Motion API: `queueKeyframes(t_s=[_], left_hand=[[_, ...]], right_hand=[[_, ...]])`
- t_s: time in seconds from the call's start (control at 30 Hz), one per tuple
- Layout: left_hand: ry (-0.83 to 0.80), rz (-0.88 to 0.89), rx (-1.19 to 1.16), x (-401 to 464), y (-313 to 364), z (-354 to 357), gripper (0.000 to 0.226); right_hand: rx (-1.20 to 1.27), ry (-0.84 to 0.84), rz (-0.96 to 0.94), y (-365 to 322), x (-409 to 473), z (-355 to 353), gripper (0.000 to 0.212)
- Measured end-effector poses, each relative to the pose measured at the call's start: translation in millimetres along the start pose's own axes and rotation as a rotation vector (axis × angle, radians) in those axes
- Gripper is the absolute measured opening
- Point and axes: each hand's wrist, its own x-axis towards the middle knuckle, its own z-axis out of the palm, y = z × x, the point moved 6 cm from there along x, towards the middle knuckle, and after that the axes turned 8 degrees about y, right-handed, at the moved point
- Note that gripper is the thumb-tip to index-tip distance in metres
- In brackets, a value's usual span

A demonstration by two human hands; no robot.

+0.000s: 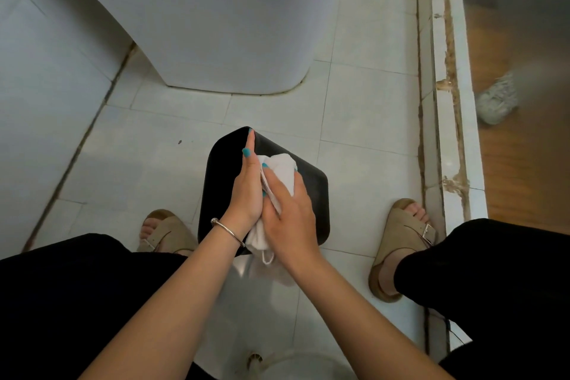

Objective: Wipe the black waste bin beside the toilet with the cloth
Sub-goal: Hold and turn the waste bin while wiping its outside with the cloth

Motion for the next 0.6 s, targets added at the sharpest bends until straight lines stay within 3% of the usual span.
queueKeyframes(t_s=[0.17,0.43,0.6], left_hand=[[0.022,-0.010,0.053,1,3,1,0.029],[0.002,0.017,0.070,0,7,-12,0.067],[0.021,0.039,0.156,0,7,-14,0.051]], right_hand=[[0.006,0.014,0.011,7,4,1,0.043],[-0.119,-0.008,-0.027,43,4,10,0.046],[-0.123,0.004,0.118,90,11,0,0.045]])
